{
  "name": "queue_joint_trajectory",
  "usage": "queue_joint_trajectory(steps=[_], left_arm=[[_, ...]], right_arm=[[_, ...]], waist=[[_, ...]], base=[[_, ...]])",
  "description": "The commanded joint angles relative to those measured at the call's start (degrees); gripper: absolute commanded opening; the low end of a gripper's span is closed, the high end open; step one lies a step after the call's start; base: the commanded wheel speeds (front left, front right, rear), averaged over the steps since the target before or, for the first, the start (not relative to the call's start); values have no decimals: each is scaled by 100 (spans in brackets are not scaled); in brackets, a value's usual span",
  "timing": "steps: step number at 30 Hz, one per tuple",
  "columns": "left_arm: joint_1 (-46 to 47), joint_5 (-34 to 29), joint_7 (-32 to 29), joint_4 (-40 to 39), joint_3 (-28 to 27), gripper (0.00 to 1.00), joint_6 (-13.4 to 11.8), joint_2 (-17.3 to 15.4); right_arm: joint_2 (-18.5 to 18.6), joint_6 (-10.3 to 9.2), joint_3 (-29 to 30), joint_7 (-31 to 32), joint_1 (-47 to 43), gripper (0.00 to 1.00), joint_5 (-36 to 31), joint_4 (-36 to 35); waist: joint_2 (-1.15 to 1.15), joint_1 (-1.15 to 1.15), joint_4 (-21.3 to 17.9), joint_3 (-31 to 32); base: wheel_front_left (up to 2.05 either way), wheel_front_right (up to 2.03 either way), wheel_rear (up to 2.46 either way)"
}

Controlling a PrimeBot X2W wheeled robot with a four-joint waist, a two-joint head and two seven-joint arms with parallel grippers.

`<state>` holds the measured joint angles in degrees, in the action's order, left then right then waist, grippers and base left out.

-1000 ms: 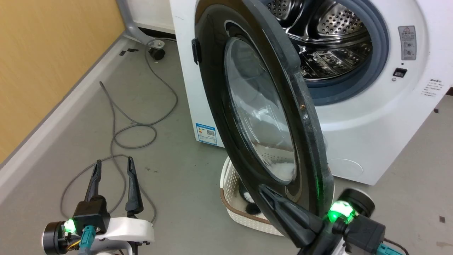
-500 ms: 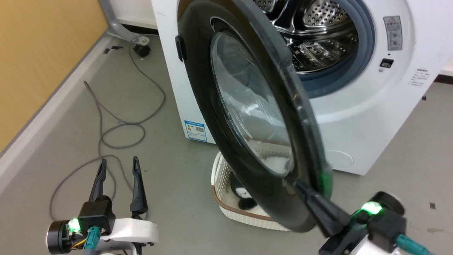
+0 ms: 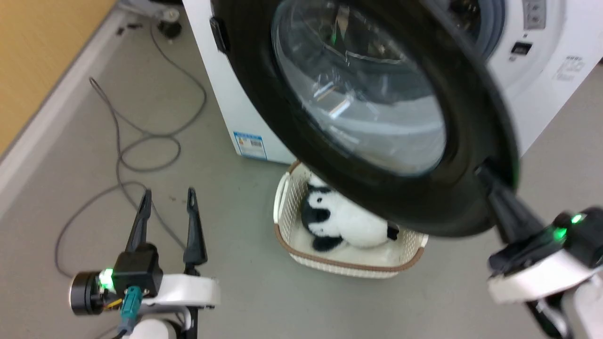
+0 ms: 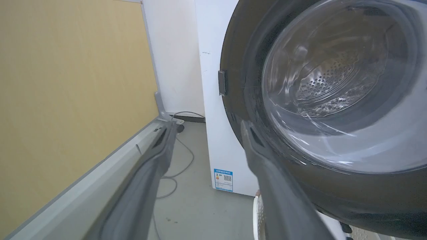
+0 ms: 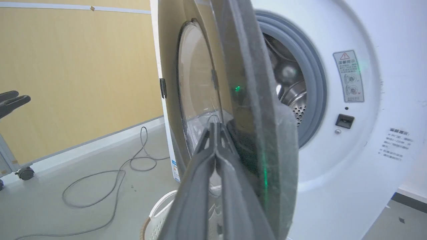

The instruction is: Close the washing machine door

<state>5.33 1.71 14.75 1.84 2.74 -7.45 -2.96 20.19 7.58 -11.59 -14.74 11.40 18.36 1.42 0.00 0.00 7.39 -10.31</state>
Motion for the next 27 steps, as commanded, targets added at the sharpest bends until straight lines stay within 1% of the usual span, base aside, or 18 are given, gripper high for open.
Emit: queue_joint_trajectory(steps=[1, 8, 12, 15, 21, 27], left_arm=[[100, -4, 25, -28, 4, 100, -10, 5], [533, 20, 25, -153, 158, 100, -45, 7], [757, 78, 25, -216, 232, 100, -91, 7], [883, 108, 25, -242, 288, 100, -125, 7], [1117, 164, 25, -259, 390, 100, -178, 8], [1195, 229, 25, -269, 434, 100, -216, 8]], right_arm=[[49, -9, 54, -26, 121, 0, -18, 43], [278, -9, 438, -26, 1036, 0, -121, 502], [428, -9, 530, -26, 1616, 0, -158, 876], [513, -9, 558, -26, 2076, 0, -48, 1186], [780, -9, 511, -26, 2847, 0, -52, 1806], [813, -9, 597, -26, 3448, 0, -191, 2293]], waist=[[0, 0, -10, -162], [0, 0, -39, -767], [0, 0, -83, -1137], [0, 0, -106, -1348], [0, 0, -77, -1651], [0, 0, -26, -1784]], base=[[0, 0, 0], [0, 0, 0], [0, 0, 0], [0, 0, 0], [0, 0, 0], [0, 0, 0]])
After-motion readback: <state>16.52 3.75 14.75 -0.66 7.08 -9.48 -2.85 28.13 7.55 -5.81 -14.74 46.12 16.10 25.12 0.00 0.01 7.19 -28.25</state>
